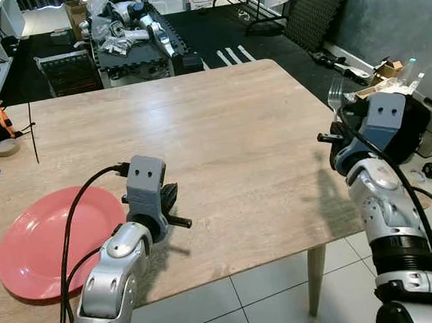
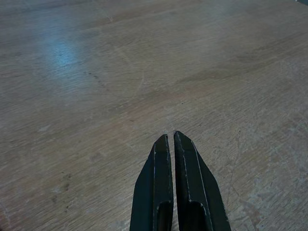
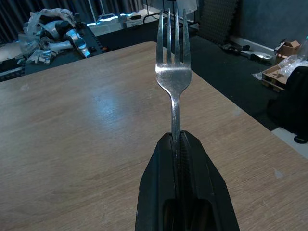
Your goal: Setting the table
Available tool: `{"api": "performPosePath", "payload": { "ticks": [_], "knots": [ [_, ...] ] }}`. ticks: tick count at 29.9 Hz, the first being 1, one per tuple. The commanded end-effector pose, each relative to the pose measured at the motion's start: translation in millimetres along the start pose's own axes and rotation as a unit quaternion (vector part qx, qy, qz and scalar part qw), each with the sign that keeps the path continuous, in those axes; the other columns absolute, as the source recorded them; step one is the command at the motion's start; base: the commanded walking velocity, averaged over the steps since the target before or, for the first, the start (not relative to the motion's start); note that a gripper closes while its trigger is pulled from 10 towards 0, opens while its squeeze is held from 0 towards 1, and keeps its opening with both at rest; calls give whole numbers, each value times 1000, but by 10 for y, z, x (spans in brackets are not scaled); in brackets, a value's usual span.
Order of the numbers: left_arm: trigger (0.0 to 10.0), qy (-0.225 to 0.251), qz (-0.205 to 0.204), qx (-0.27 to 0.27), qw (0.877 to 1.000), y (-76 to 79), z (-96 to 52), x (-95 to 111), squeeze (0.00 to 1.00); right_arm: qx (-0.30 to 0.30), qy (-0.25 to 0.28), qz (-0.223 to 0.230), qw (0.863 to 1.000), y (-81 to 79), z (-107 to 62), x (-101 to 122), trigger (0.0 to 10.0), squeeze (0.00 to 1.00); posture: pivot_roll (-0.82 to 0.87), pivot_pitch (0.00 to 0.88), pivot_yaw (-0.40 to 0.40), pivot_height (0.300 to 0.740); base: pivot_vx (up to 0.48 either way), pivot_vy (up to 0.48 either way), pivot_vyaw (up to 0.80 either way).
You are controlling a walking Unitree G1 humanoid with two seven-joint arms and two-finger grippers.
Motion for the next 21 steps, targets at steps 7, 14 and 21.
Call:
{"api": "performPosePath", "payload": {
  "ticks": [7,14,21],
  "knots": [
    [10000,-12,2,2,1000,-30,-12,-80,0,-4,-2,1,1000,17,1,-31,10000,0,-13,134,83,740,-86,0,0],
    [10000,-12,3,3,1000,-36,-11,-80,0,-4,-2,2,1000,15,3,-37,10000,0,-13,133,84,740,-302,0,0],
    [10000,-11,3,2,1000,-38,-10,-80,0,-4,-2,2,1000,13,4,-40,10000,0,-13,129,87,740,-284,0,0]
  ]
}}
Point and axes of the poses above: a point about 5 cm out from each wrist's last joint towards the gripper, its own z axis pointing out of the wrist towards the gripper, its own x axis along the axis of the wrist's last joint, y = z × x, the point moved 3 cm from there along z, pointing out of the wrist towards the gripper, and after that the axes turned 10 degrees about -z, right-handed, at the moved point
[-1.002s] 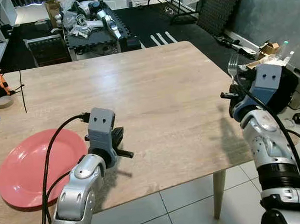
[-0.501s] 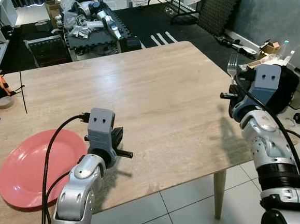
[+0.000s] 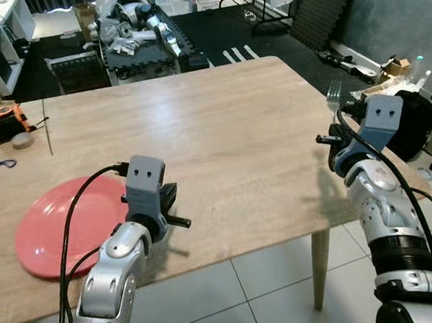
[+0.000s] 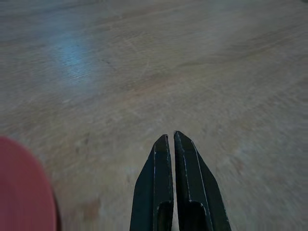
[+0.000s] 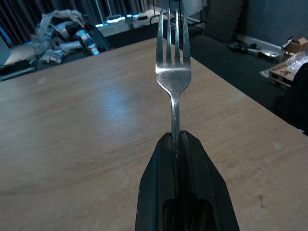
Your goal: Setting the table
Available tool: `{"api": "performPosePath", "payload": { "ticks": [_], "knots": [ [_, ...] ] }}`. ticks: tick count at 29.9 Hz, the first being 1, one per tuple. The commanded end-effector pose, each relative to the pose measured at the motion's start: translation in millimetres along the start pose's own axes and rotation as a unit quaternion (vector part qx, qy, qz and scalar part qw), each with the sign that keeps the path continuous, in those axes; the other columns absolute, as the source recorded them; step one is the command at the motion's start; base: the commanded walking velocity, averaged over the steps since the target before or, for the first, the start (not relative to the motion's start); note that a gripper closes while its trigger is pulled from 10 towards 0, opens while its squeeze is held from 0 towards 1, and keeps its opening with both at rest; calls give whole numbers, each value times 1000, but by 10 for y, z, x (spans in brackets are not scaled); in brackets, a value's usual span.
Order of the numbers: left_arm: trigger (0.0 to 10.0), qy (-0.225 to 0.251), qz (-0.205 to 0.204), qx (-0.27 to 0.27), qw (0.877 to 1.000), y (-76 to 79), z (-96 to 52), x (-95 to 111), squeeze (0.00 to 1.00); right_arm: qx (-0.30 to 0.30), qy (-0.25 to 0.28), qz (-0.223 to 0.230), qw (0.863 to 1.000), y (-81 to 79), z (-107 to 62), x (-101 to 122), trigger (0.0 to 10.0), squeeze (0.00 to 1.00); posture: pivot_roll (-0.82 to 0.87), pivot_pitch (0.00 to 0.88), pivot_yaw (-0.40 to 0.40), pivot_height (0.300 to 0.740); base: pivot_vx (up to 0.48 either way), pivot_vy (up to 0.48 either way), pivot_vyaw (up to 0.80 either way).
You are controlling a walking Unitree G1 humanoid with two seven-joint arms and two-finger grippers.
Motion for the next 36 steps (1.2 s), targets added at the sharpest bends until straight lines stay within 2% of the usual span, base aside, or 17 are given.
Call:
{"api": "performPosePath", "payload": {
  "ticks": [1,36],
  "knots": [
    [10000,-14,0,2,1000,-25,-6,-85,0,-5,2,2,1000,20,-1,-7,10000,0,-12,130,86,740,-285,0,0],
    [10000,-14,0,3,1000,-19,-3,-88,0,-7,3,2,1000,24,6,3,10000,0,-15,137,85,740,-338,0,0]
  ]
}}
Point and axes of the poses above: a point about 5 cm out from each wrist's last joint towards the gripper, its own z axis pointing out of the wrist towards the gripper, its own x axis along the axis of the wrist's last joint, y = z × x, the point moved 3 cm from there along z, pointing out of the wrist towards the gripper, and after that the axes turned 10 degrees about -z, right-handed, at the moved point
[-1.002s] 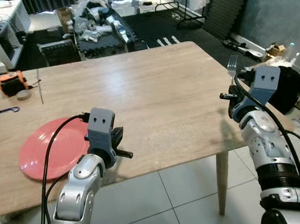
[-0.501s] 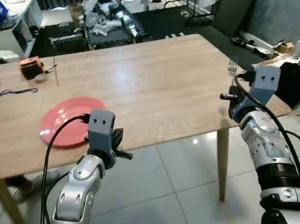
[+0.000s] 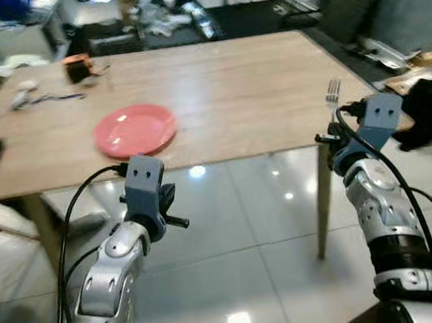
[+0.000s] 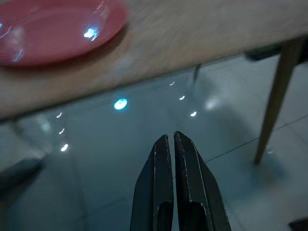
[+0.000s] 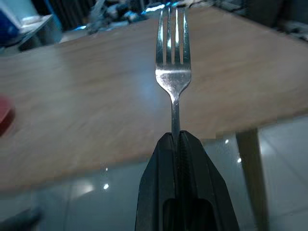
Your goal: Setting the table
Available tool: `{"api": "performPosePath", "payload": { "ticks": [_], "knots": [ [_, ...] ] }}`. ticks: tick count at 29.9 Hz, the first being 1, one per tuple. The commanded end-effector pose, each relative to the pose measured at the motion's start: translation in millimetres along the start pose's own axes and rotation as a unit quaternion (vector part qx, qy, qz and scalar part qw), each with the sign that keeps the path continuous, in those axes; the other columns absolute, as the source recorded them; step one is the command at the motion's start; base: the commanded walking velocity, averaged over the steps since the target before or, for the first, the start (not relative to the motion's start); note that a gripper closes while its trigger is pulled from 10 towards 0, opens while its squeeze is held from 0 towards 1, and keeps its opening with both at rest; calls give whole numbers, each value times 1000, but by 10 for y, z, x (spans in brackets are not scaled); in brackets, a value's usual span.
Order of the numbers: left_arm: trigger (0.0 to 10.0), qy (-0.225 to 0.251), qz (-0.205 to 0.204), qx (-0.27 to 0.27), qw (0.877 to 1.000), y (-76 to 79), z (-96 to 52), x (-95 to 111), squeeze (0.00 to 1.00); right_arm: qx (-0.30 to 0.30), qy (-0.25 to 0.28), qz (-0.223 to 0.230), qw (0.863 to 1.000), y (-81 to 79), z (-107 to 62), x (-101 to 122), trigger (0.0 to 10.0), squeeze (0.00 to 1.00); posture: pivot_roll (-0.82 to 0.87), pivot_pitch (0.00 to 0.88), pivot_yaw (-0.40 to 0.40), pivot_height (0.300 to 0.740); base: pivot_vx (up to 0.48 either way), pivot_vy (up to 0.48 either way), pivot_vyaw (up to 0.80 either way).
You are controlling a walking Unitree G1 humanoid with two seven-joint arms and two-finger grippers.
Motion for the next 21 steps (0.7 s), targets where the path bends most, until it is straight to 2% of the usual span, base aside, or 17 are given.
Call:
{"api": "performPosePath", "payload": {
  "ticks": [1,21],
  "knots": [
    [10000,-10,-3,-4,1000,28,0,-68,0,-10,-3,3,1000,68,-13,-23,10000,0,-15,137,85,740,-251,0,0],
    [10000,-13,-5,-6,1000,38,1,-70,0,-11,-2,8,1000,64,-9,-13,10000,0,-18,143,87,740,0,0,0]
  ]
}}
Point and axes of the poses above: a point about 5 cm out from each wrist's last joint towards the gripper, its own z axis pointing out of the wrist towards the gripper, its own x axis along the axis of the wrist's last joint, y = z × x, the point moved 3 cm from there along z, pointing out of the wrist towards the gripper, and after that the axes turned 10 degrees about -z, right-handed, at the moved point
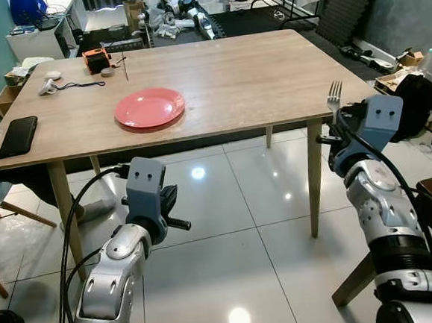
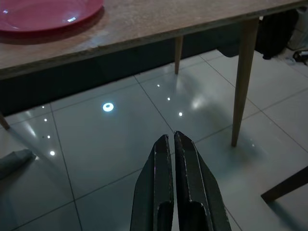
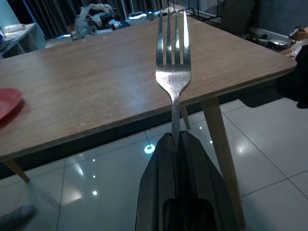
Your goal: Setting the table
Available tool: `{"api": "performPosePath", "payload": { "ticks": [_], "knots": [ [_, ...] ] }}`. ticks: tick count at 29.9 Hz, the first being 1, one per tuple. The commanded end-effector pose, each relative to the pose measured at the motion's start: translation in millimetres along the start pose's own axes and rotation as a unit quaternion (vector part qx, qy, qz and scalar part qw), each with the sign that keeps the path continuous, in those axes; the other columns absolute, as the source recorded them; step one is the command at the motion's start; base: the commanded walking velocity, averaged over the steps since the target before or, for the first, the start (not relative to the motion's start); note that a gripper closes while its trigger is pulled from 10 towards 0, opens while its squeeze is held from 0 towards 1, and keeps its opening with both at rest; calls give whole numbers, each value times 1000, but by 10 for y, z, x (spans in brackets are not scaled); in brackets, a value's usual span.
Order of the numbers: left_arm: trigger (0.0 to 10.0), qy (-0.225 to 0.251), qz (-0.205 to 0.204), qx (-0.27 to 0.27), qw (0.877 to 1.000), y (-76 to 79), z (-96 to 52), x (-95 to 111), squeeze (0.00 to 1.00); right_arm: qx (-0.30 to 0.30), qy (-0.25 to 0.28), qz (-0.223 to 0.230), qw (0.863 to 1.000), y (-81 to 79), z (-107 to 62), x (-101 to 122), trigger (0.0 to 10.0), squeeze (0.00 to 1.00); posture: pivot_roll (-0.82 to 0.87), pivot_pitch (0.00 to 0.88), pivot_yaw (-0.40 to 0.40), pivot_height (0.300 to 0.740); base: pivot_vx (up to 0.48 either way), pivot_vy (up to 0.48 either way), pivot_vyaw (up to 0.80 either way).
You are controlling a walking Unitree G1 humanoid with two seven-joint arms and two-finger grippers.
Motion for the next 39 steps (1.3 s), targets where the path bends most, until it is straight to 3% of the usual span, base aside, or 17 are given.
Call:
{"api": "performPosePath", "payload": {
  "ticks": [1,12,26,36,39],
  "knots": [
    [10000,-10,0,1,1000,-6,-4,-48,0,-2,2,5,1000,11,3,18,10000,0,-18,143,87,740,0,0,0],
    [10000,-13,-1,-2,1000,2,-5,-60,0,-14,-7,27,1000,49,7,0,10000,0,-20,144,88,740,0,0,-622],
    [10000,-16,-1,-3,1000,-6,-8,-79,0,-61,-10,46,997,210,9,-4,10000,0,-19,139,90,740,0,0,-800],
    [10000,-19,-3,-12,1000,9,-7,-91,0,-60,-1,33,998,205,1,17,10000,0,-18,133,94,740,0,0,-800],
    [10000,-19,0,-33,999,26,-10,-77,0,-42,9,3,999,154,-19,41,10000,0,-14,128,89,740,0,0,-800]
  ]
}}
Point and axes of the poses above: a point about 5 cm out from each wrist's last joint towards the gripper, its own z axis pointing out of the wrist towards the gripper, its own x axis along the axis of the wrist's last joint, y = z × x, the point moved 3 cm from there along z, pointing out of the wrist towards the gripper, and after that the axes turned 10 degrees about -z, right-handed, at the moved point
